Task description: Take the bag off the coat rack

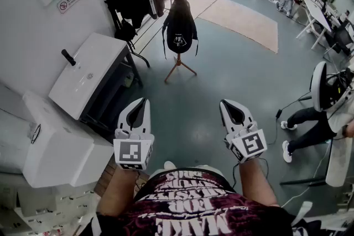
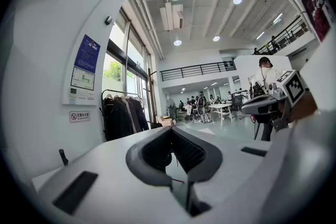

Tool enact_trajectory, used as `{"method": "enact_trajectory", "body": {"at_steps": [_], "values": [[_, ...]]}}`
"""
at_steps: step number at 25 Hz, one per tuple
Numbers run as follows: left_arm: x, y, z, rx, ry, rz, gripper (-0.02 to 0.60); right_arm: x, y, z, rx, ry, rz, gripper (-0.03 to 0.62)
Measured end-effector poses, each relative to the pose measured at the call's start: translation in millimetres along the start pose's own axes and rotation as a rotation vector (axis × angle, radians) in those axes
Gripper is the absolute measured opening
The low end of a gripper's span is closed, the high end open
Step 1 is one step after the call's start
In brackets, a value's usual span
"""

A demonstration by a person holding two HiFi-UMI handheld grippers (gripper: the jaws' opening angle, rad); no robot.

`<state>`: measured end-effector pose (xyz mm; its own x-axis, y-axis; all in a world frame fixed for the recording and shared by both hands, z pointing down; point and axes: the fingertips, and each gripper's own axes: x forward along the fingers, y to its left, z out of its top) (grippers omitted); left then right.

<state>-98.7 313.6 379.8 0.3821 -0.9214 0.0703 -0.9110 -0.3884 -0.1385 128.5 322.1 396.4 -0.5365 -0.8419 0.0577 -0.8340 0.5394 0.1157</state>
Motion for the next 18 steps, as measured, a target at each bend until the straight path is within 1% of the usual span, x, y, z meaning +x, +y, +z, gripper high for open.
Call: {"method": "enact_trajectory", "body": {"at_steps": [4, 7, 11, 14, 15, 17, 18], "values": [[2, 12, -6, -0.011, 0.006, -0.016, 0.006, 14, 16, 0, 0.004, 0.024, -0.005, 0.003], [8, 23, -14, -0.013, 0.017, -0.013, 0.006, 24, 24, 2, 0.007, 0.03, -0.014, 0.003], [12, 33, -21, -0.048, 0.009, -0.012, 0.008, 33, 26, 1, -0.015, 0.059, -0.031, 0.005], [13, 41, -25, -0.057, 0.007, -0.006, 0.009, 38, 26, -2, -0.017, 0.075, -0.035, 0.009], [13, 44, -27, -0.061, 0.011, -0.002, 0.018, 40, 25, -3, -0.012, 0.08, -0.034, 0.038], [16, 50, -33, -0.075, 0.024, 0.006, 0.076, 44, 25, -8, 0.0, 0.09, -0.029, 0.099], [17, 53, -36, -0.08, 0.028, 0.008, 0.09, 47, 24, -10, 0.005, 0.094, -0.028, 0.122]]}}
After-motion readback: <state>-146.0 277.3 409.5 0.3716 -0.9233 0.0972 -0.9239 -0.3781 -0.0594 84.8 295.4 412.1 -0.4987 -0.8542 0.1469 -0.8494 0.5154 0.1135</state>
